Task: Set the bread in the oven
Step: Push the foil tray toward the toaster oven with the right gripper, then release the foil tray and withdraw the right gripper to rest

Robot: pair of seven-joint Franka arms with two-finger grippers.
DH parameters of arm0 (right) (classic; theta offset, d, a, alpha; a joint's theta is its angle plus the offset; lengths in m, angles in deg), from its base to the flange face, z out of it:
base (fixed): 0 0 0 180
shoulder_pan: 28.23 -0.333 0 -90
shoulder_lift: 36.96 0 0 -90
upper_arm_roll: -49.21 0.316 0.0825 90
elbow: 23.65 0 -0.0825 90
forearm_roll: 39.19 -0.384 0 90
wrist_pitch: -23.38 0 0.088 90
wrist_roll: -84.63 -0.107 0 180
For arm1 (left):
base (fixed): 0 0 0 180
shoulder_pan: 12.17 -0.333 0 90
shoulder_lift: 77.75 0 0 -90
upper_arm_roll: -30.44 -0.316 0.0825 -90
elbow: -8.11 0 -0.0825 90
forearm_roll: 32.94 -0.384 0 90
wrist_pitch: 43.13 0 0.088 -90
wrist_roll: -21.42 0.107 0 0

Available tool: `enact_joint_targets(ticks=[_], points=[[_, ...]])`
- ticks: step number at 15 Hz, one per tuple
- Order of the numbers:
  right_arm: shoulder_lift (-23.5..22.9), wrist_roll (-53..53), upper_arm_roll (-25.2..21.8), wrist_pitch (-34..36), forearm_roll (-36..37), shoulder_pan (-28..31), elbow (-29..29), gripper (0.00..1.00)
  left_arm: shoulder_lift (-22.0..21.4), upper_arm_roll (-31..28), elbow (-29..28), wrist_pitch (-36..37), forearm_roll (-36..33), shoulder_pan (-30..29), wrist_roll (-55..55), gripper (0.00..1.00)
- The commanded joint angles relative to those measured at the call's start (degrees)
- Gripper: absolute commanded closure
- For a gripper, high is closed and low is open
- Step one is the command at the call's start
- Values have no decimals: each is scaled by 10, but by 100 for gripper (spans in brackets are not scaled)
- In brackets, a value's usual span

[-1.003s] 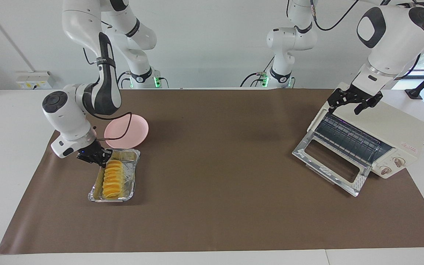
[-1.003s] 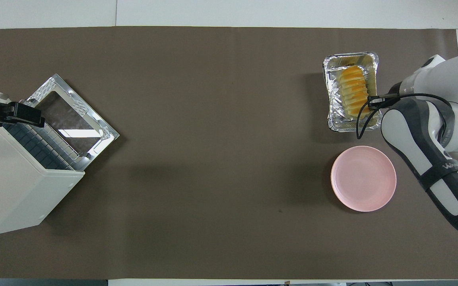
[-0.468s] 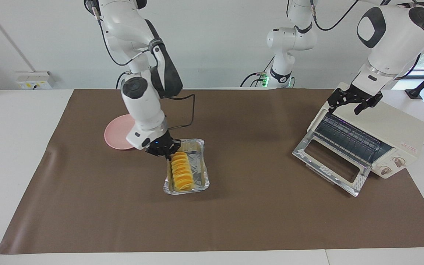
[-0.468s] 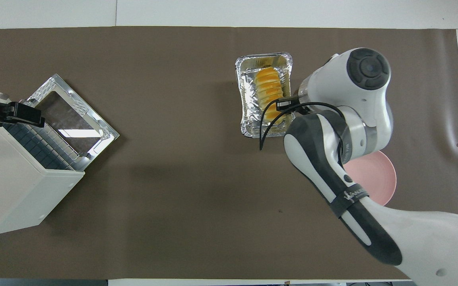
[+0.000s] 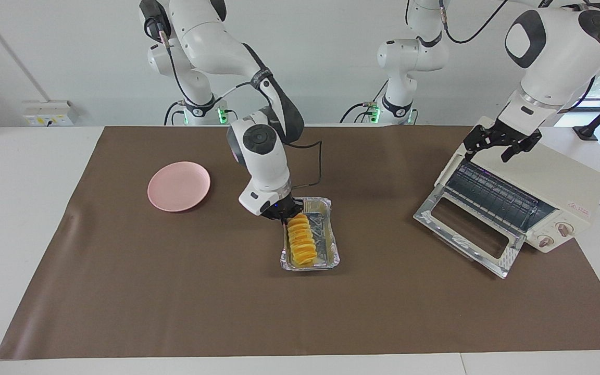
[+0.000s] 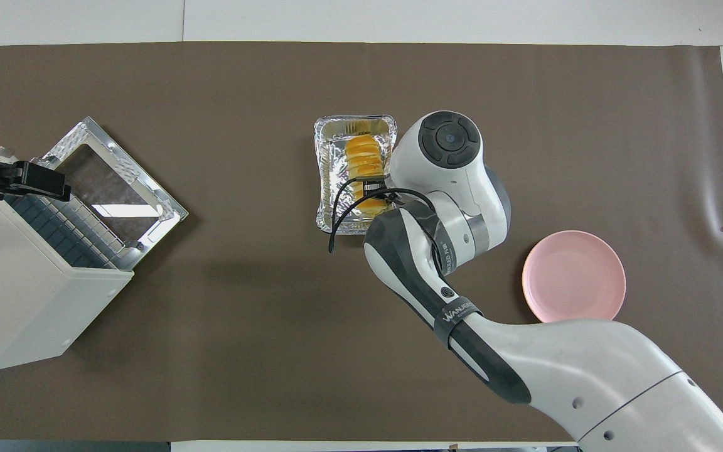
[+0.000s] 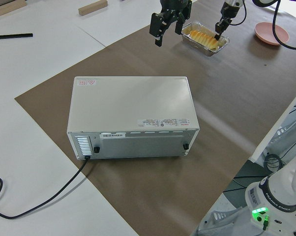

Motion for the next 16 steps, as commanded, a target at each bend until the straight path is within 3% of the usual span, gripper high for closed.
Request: enact_joint_targets(ticks=[1, 2, 3, 4, 6, 10, 16], points=[[0, -19, -1, -43, -2, -1, -25, 100, 4, 3, 12, 12, 5, -8, -3, 0], [0, -19, -1, -39, -2, 0, -24, 63, 4, 3, 11, 12, 5, -8, -3, 0], [2, -21, -1, -28, -2, 1, -21, 38, 4, 3, 12, 12, 5, -8, -3, 0], [6, -22, -1, -4, 0, -1, -17, 36, 4, 3, 12, 12, 5, -8, -3, 0], [24, -19, -4, 25, 4, 7, -9, 10, 4, 3, 12, 12, 5, -8, -3, 0], [81, -9, -7, 85, 4, 47, -8, 6, 4, 3, 12, 12, 5, -8, -3, 0], [196, 97, -7, 239, 4, 158, -9, 0, 4, 3, 12, 12, 5, -8, -3, 0]])
